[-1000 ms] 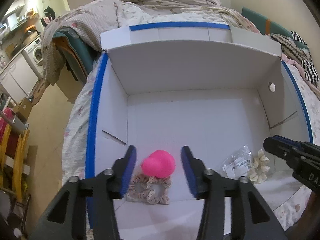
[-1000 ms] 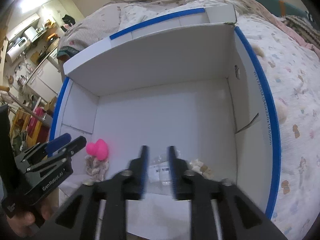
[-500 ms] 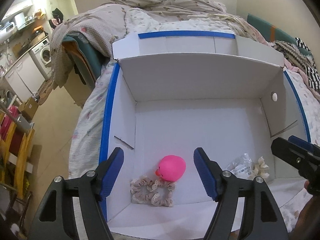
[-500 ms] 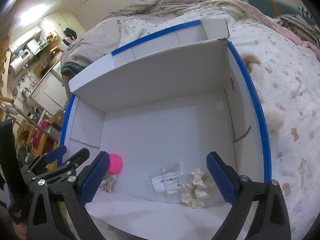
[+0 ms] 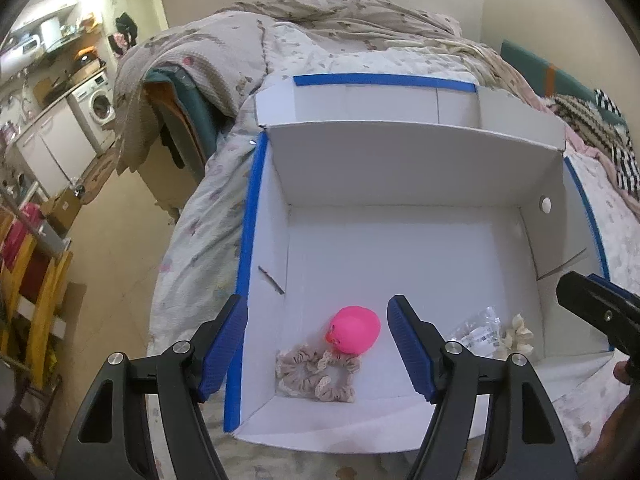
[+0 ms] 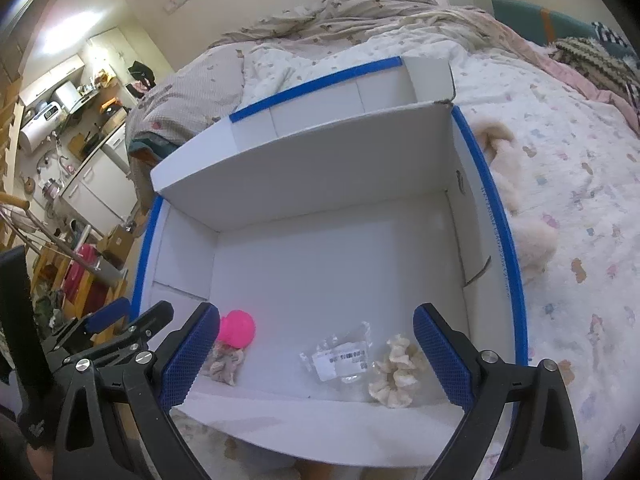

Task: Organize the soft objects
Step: 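Move both open tools back over the items beside the box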

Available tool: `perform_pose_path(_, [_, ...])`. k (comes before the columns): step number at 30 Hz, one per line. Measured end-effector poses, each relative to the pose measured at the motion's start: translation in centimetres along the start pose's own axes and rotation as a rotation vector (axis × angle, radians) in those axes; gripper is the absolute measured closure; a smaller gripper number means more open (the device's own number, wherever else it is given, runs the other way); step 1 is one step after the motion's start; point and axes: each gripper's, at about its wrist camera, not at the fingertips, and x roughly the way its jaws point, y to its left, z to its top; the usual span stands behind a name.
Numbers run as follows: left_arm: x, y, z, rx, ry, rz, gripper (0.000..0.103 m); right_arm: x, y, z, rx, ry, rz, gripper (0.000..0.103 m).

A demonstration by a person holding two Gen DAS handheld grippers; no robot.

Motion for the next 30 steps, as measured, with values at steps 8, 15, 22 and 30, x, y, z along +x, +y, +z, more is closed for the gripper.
perform_pose_path(8, [-1.9,1.0,-0.7,-0.039,-0.012,0.013,0.033,-2.5,0.6,-0.9,-0.015,-0.024,-0.022,0.0])
perform_pose_path(15, [-3.0,1.1,-2.2,-0.019,-0.001,0.009,0.033,-4.7,0.0,-2.0,-0.006,-0.027,-0.04,0.0])
perform_pose_path(22, [-3.9,1.6,-2.8,-0.024,-0.002,0.001,0.033,-6.1,-0.5,-3.5,-0.003,-0.009,-0.075,0.0])
perform_pose_path(30, [-4.8,2.4,-3.6,-0.043,0.021,-0.009,0.033,-6.7,-1.0,-4.9,0.01,0.041,-0.061,0.0])
